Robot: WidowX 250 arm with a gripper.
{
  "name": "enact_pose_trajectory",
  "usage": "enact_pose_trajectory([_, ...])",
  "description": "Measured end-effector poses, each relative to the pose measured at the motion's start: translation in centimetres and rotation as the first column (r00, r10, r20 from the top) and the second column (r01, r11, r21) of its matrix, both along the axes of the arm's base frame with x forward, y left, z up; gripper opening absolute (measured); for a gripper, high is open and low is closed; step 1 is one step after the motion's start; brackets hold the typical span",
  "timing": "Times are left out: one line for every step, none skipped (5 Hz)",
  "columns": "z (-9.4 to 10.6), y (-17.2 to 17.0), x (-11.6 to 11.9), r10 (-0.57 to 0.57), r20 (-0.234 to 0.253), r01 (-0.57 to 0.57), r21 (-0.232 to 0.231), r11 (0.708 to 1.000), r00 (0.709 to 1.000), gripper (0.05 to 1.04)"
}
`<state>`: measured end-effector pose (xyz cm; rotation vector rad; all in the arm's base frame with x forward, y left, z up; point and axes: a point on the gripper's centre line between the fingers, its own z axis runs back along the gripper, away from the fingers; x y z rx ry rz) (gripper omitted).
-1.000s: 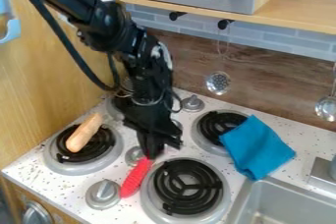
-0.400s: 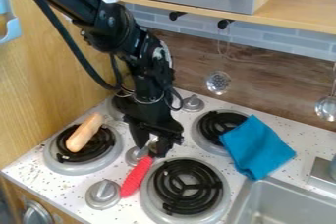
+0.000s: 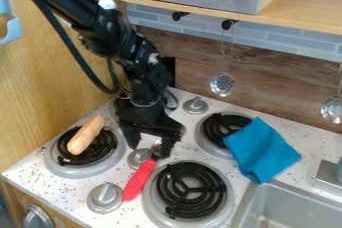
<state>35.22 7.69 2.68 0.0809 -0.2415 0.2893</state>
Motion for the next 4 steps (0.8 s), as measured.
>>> enact_pose_trajectory([-0.6,0.7,0.3,0.083,0.027,-0.083,-0.016,0.996,0.996,1.007])
enact_pose_trajectory([-1.2,1.1,0.6,0.151,0.053,-0.149,-0.031,0.988,0.987,1.007])
enact_pose_trajectory([-1.9,1.3,0.6,0.2,0.05,-0.198,-0.045,0.979,0.979,1.007])
enact_pose_trajectory([-1.9,1.3,0.6,0.224,0.052,-0.221,-0.054,0.974,0.973,1.007])
